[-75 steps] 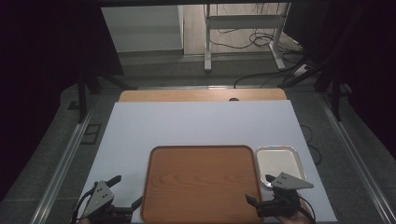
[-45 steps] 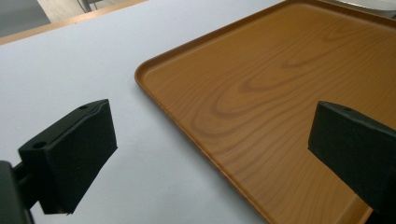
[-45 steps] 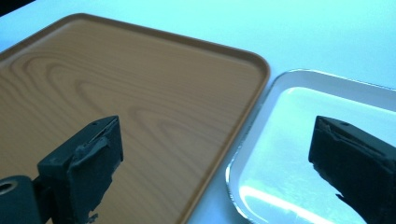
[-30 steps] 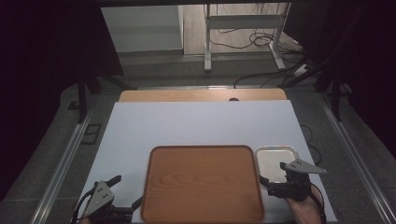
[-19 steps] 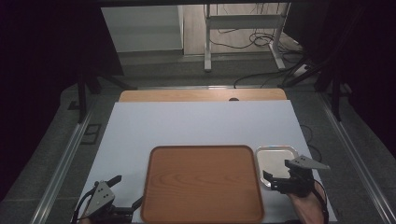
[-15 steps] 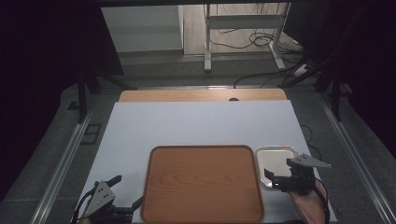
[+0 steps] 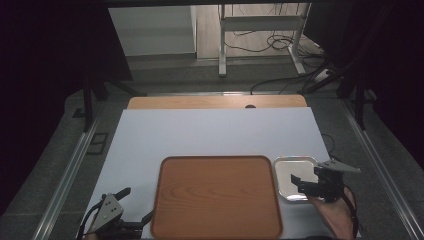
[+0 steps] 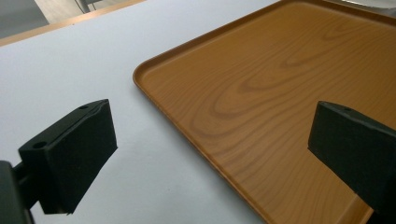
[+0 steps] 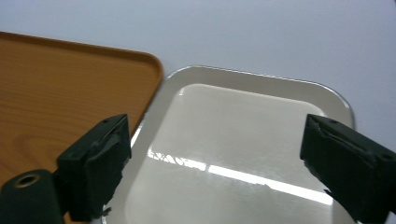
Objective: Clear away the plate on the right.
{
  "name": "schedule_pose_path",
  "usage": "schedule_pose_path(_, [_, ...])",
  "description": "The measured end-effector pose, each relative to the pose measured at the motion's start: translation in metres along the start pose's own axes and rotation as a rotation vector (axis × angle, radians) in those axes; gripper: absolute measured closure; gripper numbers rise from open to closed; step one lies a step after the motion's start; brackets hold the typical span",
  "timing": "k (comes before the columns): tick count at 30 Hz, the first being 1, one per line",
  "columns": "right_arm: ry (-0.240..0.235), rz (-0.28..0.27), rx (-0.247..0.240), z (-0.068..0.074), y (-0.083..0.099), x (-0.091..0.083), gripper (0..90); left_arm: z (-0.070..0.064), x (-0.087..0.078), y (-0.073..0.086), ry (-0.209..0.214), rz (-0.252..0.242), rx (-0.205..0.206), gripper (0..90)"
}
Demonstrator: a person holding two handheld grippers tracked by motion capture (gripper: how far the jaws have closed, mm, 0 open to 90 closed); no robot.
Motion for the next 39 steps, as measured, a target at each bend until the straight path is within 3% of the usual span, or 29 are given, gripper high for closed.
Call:
schedule_pose_path(10, [0.024, 0.052, 0.032, -0.023, 0.002, 0.003, 27.8, 0.000, 0.000, 0.000, 0.001, 0.001, -0.001, 0.8])
schedule_pose_path(24, [0.122, 0.139, 0.054, -0.056, 0.012, 0.004, 47.7, 0.000, 0.000, 0.000, 0.000, 0.001, 0.003, 0.8])
schedule_pose_path(31, [0.094, 0.195, 0.118, -0.068, 0.022, 0.009, 59.2, -0.001, 0.001, 0.000, -0.001, 0.002, 0.007, 0.8])
schedule_pose_path(33, [0.073, 0.199, 0.156, -0.070, 0.025, 0.010, 62.7, -0.001, 0.001, 0.000, -0.001, 0.002, 0.008, 0.8])
schedule_pose_path(39, [0.041, 0.217, 0.201, -0.074, 0.030, 0.012, 72.9, -0.001, 0.001, 0.000, -0.002, 0.004, 0.012, 0.8])
Point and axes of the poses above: each handheld gripper's, and its own axes: x roughly forward along the jaws, y roughly out of its underside, z roughly to its left, the point moved 3 cm from there along x, roughly forward along the jaws, and after that the axes turned 14 degrees about -x, right-handed, at the moved point
